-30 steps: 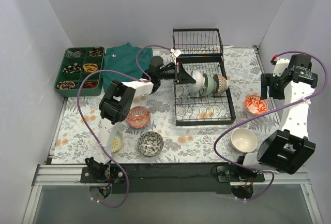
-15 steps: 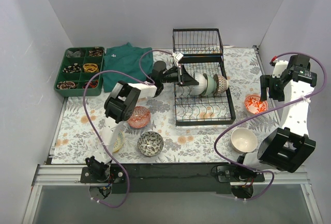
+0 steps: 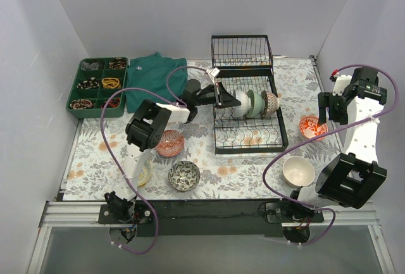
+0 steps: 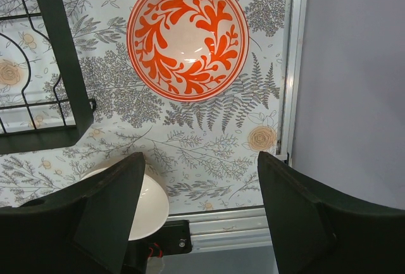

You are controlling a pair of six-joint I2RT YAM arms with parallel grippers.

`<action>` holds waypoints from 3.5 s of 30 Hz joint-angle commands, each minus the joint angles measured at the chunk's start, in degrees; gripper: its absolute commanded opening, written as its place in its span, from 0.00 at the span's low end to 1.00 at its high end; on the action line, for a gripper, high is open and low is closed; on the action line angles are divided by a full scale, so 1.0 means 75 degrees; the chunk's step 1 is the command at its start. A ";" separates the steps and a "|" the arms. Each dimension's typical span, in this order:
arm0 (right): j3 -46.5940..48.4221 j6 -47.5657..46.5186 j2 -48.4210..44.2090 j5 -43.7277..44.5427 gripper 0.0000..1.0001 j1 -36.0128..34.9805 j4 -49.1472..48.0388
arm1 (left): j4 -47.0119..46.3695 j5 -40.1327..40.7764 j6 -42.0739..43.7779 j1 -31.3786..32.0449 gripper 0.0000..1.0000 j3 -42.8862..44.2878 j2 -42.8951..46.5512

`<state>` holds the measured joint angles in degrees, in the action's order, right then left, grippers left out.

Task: Load the bowls into the dish rack

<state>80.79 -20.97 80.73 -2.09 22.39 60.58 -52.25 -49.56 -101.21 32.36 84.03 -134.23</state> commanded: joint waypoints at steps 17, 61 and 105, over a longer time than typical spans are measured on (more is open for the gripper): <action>-0.0425 0.0124 -0.0603 -0.0635 0.82 0.0014 -0.0331 | 0.4957 0.0326 0.4385 -0.0213 0.56 0.0069 0.2416; -0.0976 -0.0180 -0.1225 -0.2429 0.83 0.0026 -0.1139 | 1.2945 0.2776 1.7315 -0.1010 0.42 -0.5121 0.8839; -0.0519 -0.0075 -0.0733 -0.1973 0.82 0.0026 -0.1011 | 1.1612 0.1911 1.1196 -0.0798 0.00 0.0747 0.5478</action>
<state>72.97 -21.37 74.24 -18.57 22.39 52.71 43.42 -27.73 1.72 27.16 81.84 -89.01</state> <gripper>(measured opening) 0.829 0.053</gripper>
